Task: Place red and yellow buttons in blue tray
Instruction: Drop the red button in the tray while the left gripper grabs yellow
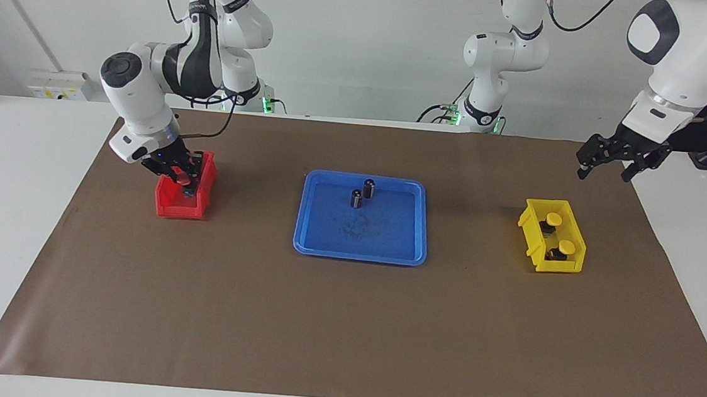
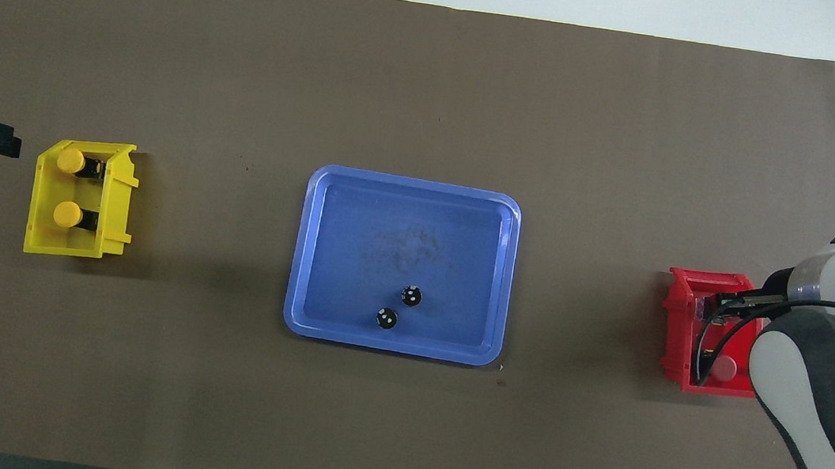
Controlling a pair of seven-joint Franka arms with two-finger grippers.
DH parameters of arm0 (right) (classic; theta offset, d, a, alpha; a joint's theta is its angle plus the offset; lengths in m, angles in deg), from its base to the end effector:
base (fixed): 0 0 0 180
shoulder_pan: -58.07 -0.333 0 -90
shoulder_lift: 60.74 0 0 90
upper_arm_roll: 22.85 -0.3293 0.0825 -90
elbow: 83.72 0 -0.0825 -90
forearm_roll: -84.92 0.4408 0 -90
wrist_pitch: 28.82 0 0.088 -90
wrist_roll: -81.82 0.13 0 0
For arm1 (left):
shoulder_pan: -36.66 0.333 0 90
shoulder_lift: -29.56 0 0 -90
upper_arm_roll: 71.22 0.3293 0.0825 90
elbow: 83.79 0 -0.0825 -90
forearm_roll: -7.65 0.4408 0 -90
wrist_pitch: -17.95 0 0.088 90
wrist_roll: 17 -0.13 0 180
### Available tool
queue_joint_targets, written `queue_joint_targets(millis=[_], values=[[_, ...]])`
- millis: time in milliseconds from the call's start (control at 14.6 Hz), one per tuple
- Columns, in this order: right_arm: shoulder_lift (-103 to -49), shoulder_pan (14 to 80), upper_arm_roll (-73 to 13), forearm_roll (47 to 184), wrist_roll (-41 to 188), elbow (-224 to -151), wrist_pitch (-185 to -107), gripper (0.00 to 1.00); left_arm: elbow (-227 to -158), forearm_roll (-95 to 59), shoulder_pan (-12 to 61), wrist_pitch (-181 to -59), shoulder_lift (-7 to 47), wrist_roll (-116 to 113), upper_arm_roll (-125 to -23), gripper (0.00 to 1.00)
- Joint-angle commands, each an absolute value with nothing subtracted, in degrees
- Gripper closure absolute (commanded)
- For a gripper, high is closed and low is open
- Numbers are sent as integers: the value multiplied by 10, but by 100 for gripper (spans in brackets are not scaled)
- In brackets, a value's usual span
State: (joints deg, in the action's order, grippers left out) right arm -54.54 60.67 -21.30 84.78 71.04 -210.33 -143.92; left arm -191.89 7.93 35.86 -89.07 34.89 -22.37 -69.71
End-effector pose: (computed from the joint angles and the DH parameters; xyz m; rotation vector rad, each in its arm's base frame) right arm 0.5425 -0.0396 0.3797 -3.1202 -0.1830 0.1436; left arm 0.5970 0.0083 0.5284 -3.1306 0.1294 -0.1159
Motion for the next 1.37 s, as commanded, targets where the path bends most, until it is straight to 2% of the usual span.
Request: queue_joint_targets(millis=[0,137,274,342,411,616,821,1095,1300], values=[[-563,609,-214,851,692,-2026,-1362,72,-1979,81,372,-976,325,-235,-699,3],[-567,594,-215,852,700,-1974,-1319,72,-1980,81,381,-1016,280,-236,-699,9],[-614,545,-215,861,764,-1879,-1278,71,-1980,81,378,-1043,250,-233,-699,20],[-629,518,-215,861,809,-1847,-1276,71,-1980,80,378,-1054,242,-232,-700,26],[-639,489,-216,863,858,-1836,-1286,71,-1987,80,379,-1070,234,-231,-700,27],[-674,394,-218,909,1013,-1828,-1360,71,-2001,80,380,-1097,219,-232,-700,31],[-738,312,-218,908,1115,-1824,-1459,71,-2016,80,380,-1113,218,-232,-700,31],[-766,271,-218,899,1152,-1834,-1478,71,-2034,80,382,-1125,223,-234,-700,31],[-788,249,-218,898,1166,-1840,-1495,71,-2038,80,385,-1132,223,-233,-700,35]])
